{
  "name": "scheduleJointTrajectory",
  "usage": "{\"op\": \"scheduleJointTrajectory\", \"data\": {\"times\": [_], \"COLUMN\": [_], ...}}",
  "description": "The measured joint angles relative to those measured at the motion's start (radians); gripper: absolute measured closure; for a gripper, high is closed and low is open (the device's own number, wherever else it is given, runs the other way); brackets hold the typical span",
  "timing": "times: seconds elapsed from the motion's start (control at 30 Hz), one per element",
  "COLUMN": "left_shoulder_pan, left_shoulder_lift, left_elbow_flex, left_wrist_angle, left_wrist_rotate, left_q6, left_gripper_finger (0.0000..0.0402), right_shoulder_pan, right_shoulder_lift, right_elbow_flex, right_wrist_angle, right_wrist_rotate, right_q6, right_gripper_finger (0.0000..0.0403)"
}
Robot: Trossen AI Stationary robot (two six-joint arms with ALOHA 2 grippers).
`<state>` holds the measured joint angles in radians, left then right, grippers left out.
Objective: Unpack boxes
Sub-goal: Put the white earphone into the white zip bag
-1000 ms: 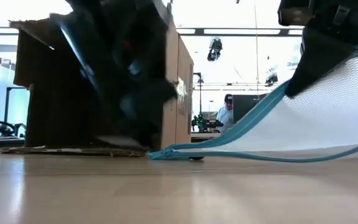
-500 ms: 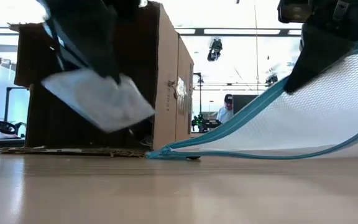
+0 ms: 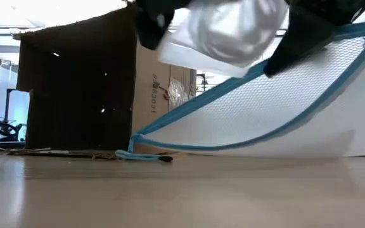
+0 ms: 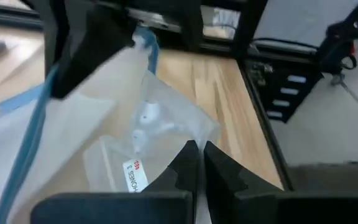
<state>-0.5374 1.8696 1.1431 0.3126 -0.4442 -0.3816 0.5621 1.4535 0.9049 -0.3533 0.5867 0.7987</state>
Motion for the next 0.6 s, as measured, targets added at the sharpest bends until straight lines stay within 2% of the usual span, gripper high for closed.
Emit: {"op": "scheduleJointTrajectory", "data": {"times": [0.2,0.4,0.6], "left_shoulder_pan": [0.07,0.147,0.186], "left_shoulder_lift": [0.072,0.211,0.26], "left_elbow_flex": [0.0,0.016,0.096], "left_wrist_angle": [-0.006,0.148,0.096], "left_wrist_rotate": [-0.01,-0.037,-0.046], "left_q6": [-0.002,0.003,0.054], "left_gripper_finger": [0.0401,0.0399,0.0354], "right_shoulder_pan": [0.0,0.0,0.0], "right_shoulder_lift": [-0.002,0.0,-0.004], "right_elbow_flex": [0.007,0.007,0.007], "right_wrist_angle": [0.003,0.026,0.018], "right_wrist_rotate": [0.001,0.0,0.0], "right_q6": [0.0,-0.035,-0.039], "right_gripper_finger": [0.0403,0.0403,0.0403]}}
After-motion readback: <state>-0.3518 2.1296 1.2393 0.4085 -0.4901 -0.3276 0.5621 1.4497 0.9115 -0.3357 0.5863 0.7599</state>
